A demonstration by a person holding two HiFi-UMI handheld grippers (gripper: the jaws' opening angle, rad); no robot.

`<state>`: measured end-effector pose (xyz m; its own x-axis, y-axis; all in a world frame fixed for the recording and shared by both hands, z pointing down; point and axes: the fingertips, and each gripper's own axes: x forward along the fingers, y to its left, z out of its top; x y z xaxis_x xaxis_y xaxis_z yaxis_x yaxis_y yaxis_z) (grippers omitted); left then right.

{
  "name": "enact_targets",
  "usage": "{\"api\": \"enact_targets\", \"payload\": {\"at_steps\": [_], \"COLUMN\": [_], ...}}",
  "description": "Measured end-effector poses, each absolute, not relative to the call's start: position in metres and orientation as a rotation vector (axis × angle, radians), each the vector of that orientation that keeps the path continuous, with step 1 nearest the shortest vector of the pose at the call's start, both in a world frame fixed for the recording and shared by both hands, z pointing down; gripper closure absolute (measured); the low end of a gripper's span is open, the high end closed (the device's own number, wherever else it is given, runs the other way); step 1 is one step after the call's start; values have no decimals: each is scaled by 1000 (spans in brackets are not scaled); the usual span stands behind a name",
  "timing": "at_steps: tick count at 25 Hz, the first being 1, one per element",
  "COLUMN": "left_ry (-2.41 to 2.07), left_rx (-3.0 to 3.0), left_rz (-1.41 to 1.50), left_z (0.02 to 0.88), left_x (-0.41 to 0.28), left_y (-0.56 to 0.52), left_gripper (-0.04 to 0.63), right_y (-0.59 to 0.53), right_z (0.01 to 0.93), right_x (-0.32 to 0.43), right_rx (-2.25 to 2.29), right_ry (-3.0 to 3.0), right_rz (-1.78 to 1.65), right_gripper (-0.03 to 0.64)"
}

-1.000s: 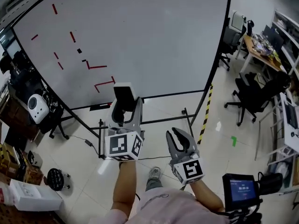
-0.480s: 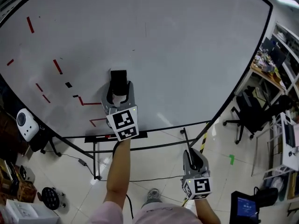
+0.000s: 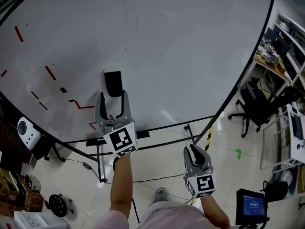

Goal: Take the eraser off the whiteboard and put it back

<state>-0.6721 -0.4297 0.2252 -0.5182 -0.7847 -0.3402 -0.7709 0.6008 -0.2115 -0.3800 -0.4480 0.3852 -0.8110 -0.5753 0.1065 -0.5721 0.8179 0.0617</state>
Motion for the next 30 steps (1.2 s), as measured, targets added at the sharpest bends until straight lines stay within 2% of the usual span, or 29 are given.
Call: {"api": "enact_targets", "payload": {"at_steps": [5,7,16,20,25,30], "left_ry": [2528,2551,2493,2483,2393,2323], "left_rx": [-1235,-1226,-1401,-1545,-1728,-1858], "left_rz": [68,103,238,235,191,172], "left_z": [230,231,289,302,281,284], "left_x": [-657,-629,-302,-166,-42,-6], "left_y": [-359,-326,-194,-156,-115,-72], "left_gripper": [314,314,314,314,314,314], "right_y": [-422,-400,-264,-209,-169,-127], "right_z": [370,359,363,368,346,339], "right_x": [-375,-355,-66,51,122,121], "right_rx": [857,844,988,1035,1049,1033], "right_ry": [-2913,-2937,-3004,-3015,-3055,-3094], "right_rz": [-57,-69,-156,-48,0,4], "right_gripper": [551,551,551,549,546,546]}}
